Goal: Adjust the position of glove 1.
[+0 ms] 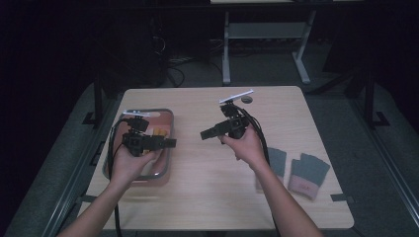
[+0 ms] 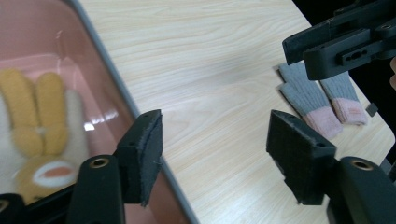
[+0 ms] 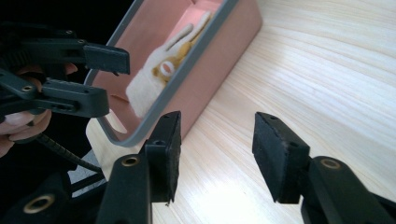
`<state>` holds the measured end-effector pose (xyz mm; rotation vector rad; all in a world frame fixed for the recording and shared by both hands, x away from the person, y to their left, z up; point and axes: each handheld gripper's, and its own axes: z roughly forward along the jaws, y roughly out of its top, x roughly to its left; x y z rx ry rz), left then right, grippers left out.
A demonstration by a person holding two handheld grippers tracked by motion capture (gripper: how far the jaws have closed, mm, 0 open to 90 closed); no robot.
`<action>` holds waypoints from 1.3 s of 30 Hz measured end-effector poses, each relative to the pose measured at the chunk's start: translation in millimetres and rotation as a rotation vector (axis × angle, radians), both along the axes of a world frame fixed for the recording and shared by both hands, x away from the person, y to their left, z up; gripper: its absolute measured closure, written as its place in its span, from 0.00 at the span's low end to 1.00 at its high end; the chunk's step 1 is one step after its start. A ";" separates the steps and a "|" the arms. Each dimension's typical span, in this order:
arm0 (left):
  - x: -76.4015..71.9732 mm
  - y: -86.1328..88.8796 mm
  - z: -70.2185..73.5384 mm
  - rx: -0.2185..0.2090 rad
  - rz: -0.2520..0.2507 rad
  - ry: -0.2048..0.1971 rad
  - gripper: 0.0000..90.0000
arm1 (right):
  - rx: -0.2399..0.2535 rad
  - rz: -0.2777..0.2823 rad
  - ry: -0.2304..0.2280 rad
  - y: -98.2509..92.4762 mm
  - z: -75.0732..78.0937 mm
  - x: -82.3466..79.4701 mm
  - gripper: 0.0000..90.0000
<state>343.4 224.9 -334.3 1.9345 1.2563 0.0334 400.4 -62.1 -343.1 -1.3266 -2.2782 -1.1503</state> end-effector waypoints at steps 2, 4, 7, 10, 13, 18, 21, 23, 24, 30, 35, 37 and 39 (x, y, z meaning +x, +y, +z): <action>0.1 -4.8 0.7 0.002 -0.012 -0.001 0.39 | -0.002 -0.005 -0.006 -6.2 -0.2 -0.9 0.56; 0.1 -9.3 0.6 -0.001 -0.022 0.000 0.38 | -0.004 -0.015 -0.010 -11.6 -0.4 -2.1 0.56; -0.1 -14.6 0.5 -0.002 -0.037 -0.004 0.36 | -0.009 -0.026 -0.004 -20.0 -1.2 -4.3 0.56; -0.5 -20.2 0.3 -0.001 -0.050 -0.008 0.34 | -0.019 -0.034 -0.005 -26.8 -2.5 -5.7 0.55; -1.0 -25.2 0.5 -0.004 -0.058 -0.011 0.31 | -0.022 -0.044 -0.004 -32.4 -2.4 -7.4 0.55; -2.6 -35.4 1.6 -0.006 -0.077 -0.016 0.30 | -0.033 -0.055 -0.009 -42.1 -2.1 -11.6 0.53; -3.1 -42.9 2.0 -0.008 -0.089 -0.018 0.29 | -0.038 -0.067 -0.005 -50.6 -2.2 -14.9 0.53; -3.6 -49.2 2.0 -0.001 -0.100 -0.021 0.29 | -0.040 -0.076 -0.004 -55.5 -2.9 -16.4 0.53; -3.7 -51.1 1.9 0.001 -0.106 -0.021 0.28 | -0.046 -0.079 -0.009 -59.5 -3.7 -17.0 0.53; -4.4 -66.9 0.1 -0.002 -0.133 -0.021 0.28 | -0.055 -0.106 -0.007 -77.0 -6.6 -21.9 0.52; -5.8 -79.8 0.4 -0.006 -0.152 -0.026 0.27 | -0.072 -0.132 -0.003 -94.0 -10.8 -26.8 0.51; -6.6 -84.4 0.1 -0.003 -0.162 -0.031 0.27 | -0.079 -0.142 0.000 -100.7 -12.6 -28.7 0.50; -7.4 -88.5 -0.1 -0.007 -0.170 -0.030 0.27 | -0.077 -0.156 0.009 -106.7 -14.0 -31.3 0.50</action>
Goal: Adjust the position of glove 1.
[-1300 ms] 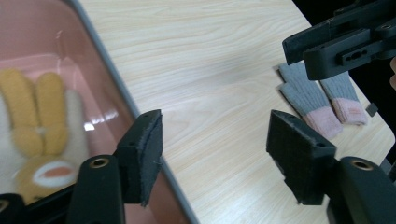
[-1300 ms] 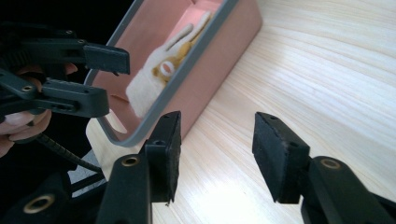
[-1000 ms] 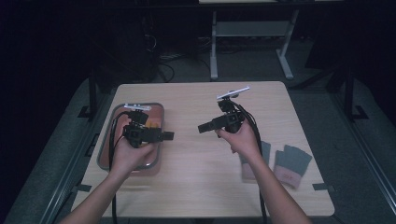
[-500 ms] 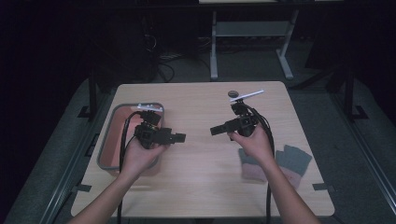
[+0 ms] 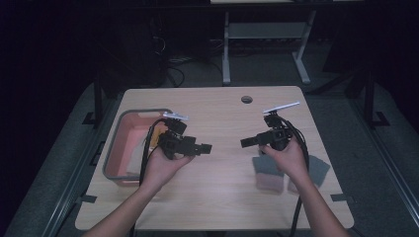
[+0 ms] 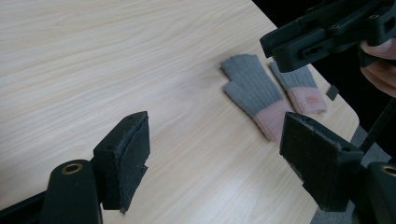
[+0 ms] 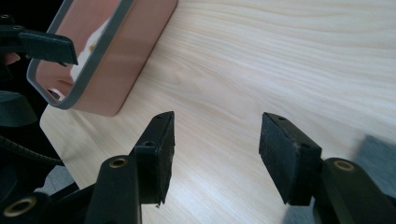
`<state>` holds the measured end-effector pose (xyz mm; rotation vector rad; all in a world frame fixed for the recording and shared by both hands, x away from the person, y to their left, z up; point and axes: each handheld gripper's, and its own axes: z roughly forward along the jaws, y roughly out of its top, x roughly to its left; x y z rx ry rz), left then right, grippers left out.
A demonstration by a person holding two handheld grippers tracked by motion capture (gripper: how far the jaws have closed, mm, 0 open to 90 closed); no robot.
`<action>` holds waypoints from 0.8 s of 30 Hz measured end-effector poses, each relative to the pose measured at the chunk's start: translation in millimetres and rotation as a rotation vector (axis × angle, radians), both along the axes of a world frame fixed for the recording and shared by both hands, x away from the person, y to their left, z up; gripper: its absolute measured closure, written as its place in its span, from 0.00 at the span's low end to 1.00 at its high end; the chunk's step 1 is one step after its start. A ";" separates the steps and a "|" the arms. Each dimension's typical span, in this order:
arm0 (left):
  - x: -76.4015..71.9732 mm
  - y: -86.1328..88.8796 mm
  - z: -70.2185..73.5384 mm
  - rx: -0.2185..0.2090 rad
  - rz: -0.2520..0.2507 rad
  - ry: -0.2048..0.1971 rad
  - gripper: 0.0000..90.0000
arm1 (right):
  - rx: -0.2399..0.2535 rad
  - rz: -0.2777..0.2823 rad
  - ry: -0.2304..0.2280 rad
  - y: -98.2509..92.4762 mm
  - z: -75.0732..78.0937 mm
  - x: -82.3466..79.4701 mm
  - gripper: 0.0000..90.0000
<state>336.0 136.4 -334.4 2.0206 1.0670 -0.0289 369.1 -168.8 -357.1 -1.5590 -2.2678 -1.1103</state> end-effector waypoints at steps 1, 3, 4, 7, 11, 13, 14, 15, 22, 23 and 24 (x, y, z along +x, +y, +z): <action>0.0 0.0 0.0 0.000 0.000 0.000 0.27 | -0.002 0.000 -0.010 -2.4 -1.3 -0.4 0.50; -1.6 -7.6 -1.2 -0.003 -0.012 -0.003 0.27 | -0.005 -0.007 -0.007 -7.4 -3.8 -2.4 0.50; -1.9 -10.0 -1.7 -0.002 -0.020 -0.004 0.27 | -0.008 -0.009 -0.010 -9.8 -5.6 -3.2 0.49; -3.1 -17.5 -3.5 -0.007 -0.037 -0.002 0.27 | -0.022 -0.019 -0.002 -17.8 -9.4 -6.1 0.49; -4.3 -26.6 -5.7 -0.010 -0.049 -0.005 0.27 | -0.027 -0.038 0.003 -28.1 -13.2 -10.0 0.49; -5.2 -31.4 -6.9 -0.011 -0.056 -0.004 0.27 | -0.034 -0.050 0.006 -33.6 -15.6 -12.0 0.48; -5.3 -33.1 -7.4 -0.008 -0.064 -0.005 0.27 | -0.040 -0.056 0.011 -37.1 -17.2 -13.4 0.48; -5.8 -35.3 -7.9 -0.007 -0.065 -0.006 0.27 | -0.043 -0.058 0.009 -40.0 -18.8 -14.4 0.48; -8.3 -48.2 -10.1 -0.017 -0.088 -0.010 0.27 | -0.048 -0.083 0.010 -54.1 -23.2 -21.4 0.48; -8.5 -49.8 -10.4 -0.018 -0.093 -0.013 0.27 | -0.055 -0.081 0.007 -56.0 -23.8 -22.2 0.48; -9.1 -51.6 -10.6 -0.018 -0.096 -0.015 0.27 | -0.059 -0.084 0.007 -57.3 -24.2 -23.2 0.48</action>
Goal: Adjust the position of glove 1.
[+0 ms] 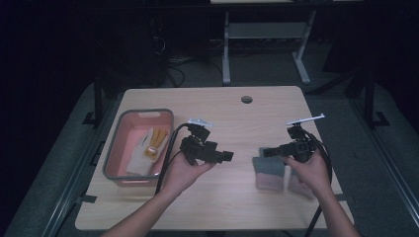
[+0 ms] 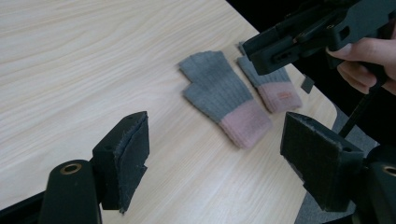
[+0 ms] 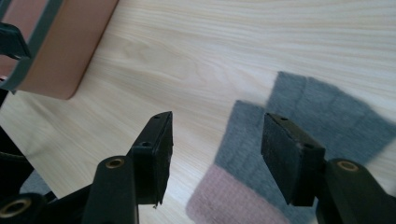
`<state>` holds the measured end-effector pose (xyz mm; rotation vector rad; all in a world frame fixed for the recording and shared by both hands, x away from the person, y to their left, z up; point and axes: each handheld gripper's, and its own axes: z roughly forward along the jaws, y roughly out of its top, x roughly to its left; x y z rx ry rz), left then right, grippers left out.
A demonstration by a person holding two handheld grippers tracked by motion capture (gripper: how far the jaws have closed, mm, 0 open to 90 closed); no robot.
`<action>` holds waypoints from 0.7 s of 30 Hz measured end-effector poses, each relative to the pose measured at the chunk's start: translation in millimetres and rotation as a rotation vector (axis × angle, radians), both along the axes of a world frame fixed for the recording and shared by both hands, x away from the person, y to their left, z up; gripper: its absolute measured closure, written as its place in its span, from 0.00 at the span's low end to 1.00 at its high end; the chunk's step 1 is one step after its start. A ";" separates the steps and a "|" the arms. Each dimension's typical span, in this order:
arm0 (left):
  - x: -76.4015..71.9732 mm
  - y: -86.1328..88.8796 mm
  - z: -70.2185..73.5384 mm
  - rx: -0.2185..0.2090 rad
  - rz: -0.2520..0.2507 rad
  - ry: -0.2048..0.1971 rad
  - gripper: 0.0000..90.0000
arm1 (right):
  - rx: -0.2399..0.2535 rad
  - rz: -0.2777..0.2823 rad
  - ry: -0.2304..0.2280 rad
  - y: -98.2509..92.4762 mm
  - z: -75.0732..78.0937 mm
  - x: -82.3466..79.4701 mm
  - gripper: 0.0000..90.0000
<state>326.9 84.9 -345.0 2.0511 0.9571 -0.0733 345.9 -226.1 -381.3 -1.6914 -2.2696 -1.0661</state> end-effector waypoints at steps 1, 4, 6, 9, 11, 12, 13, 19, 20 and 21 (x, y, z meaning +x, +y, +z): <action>-0.7 -2.0 -0.5 -0.004 -0.001 -0.001 0.27 | -0.005 -0.005 0.004 -1.2 0.0 -1.2 0.48; -1.8 -6.5 -2.3 0.000 -0.018 0.003 0.27 | -0.027 -0.013 -0.005 -7.9 -3.2 -4.6 0.49; -3.2 -9.9 -3.3 -0.005 -0.020 0.003 0.27 | -0.025 -0.023 -0.002 -12.7 -6.0 -6.9 0.49; -5.0 -15.3 -5.2 -0.010 -0.029 0.003 0.27 | -0.037 -0.037 0.002 -19.4 -10.8 -10.4 0.49; -5.7 -18.7 -6.9 -0.007 -0.035 0.001 0.26 | -0.051 -0.041 0.007 -23.0 -13.5 -12.2 0.49; -6.1 -20.5 -7.7 -0.008 -0.036 0.003 0.26 | -0.050 -0.043 0.012 -25.5 -15.2 -13.3 0.49; -6.3 -21.9 -8.3 -0.009 -0.039 0.004 0.26 | -0.053 -0.043 0.015 -27.5 -16.6 -14.1 0.49; -8.5 -31.7 -12.0 -0.009 -0.055 0.005 0.26 | -0.084 -0.056 0.020 -37.2 -23.9 -19.0 0.50; -8.7 -32.7 -12.6 -0.008 -0.059 0.004 0.26 | -0.089 -0.058 0.020 -39.8 -25.1 -20.2 0.50; -9.1 -34.4 -13.2 -0.009 -0.058 0.002 0.26 | -0.090 -0.060 0.019 -41.3 -25.8 -20.8 0.50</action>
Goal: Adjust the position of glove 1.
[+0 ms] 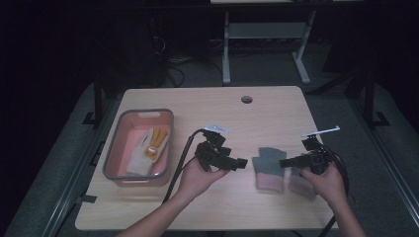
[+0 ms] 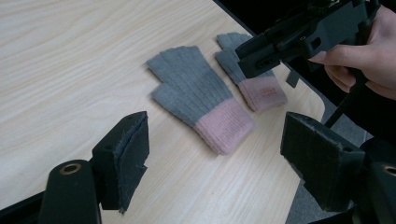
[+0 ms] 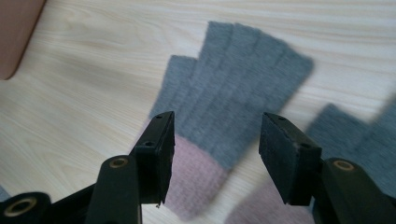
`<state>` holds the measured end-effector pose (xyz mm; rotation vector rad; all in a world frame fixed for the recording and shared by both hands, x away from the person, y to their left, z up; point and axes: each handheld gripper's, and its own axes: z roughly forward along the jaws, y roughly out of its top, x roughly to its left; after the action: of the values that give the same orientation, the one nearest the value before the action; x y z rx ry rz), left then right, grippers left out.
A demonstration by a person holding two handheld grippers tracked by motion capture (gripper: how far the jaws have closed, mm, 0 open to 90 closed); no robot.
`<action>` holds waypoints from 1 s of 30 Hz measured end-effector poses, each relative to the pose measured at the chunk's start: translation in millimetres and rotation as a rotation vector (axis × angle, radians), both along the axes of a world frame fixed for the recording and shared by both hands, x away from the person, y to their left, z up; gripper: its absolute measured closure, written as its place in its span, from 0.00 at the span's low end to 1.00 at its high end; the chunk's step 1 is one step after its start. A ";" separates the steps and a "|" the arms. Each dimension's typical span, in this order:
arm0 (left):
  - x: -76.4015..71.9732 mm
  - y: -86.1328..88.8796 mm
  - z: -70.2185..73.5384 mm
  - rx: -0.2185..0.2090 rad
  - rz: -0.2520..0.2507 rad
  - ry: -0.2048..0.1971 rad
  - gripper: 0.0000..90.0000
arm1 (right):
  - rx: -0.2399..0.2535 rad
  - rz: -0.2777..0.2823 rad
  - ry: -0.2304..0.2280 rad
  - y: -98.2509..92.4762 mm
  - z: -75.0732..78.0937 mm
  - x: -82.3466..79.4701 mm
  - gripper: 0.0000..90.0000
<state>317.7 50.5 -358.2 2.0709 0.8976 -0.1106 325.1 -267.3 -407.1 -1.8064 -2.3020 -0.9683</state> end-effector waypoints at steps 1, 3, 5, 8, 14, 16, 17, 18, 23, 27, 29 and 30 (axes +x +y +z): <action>-0.3 -1.4 -0.7 0.000 -0.005 -0.001 0.26 | -0.006 -0.005 0.003 -1.7 -0.5 -1.0 0.51; -1.0 -4.3 -1.9 0.000 -0.008 -0.004 0.26 | -0.022 -0.014 0.005 -4.8 -1.6 -3.0 0.51; -1.6 -6.8 -3.1 -0.001 -0.012 -0.006 0.26 | -0.039 -0.019 0.003 -8.4 -3.0 -4.7 0.52; -2.1 -9.7 -4.9 -0.001 -0.014 -0.006 0.26 | -0.064 -0.034 0.002 -13.1 -5.1 -6.8 0.52; -2.2 -15.4 -9.1 -0.001 -0.026 -0.003 0.26 | -0.117 -0.050 0.009 -22.4 -11.2 -10.0 0.54; -2.4 -17.9 -10.9 -0.002 -0.026 -0.003 0.26 | -0.129 -0.054 0.009 -24.2 -13.2 -10.6 0.54; -2.5 -19.3 -12.0 0.000 -0.029 -0.002 0.26 | -0.138 -0.056 0.009 -25.1 -14.2 -10.9 0.54; -2.6 -20.7 -13.1 0.002 -0.033 -0.001 0.26 | -0.153 -0.059 0.008 -26.1 -15.0 -11.1 0.54; -4.6 -29.0 -20.2 0.009 -0.051 0.006 0.26 | -0.178 -0.068 0.009 -32.7 -19.0 -13.9 0.55; -6.0 -34.0 -24.9 0.011 -0.058 0.014 0.26 | -0.202 -0.073 0.006 -38.7 -21.7 -16.1 0.55; -6.8 -36.6 -27.4 0.013 -0.064 0.016 0.26 | -0.210 -0.074 0.011 -40.5 -23.8 -16.5 0.56; -7.4 -37.7 -28.5 0.017 -0.066 0.018 0.26 | -0.218 -0.075 0.014 -40.8 -25.1 -16.7 0.56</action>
<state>310.4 12.8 -386.7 2.1192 0.8446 -0.1575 308.4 -308.1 -432.2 -1.9850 -2.4314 -0.7343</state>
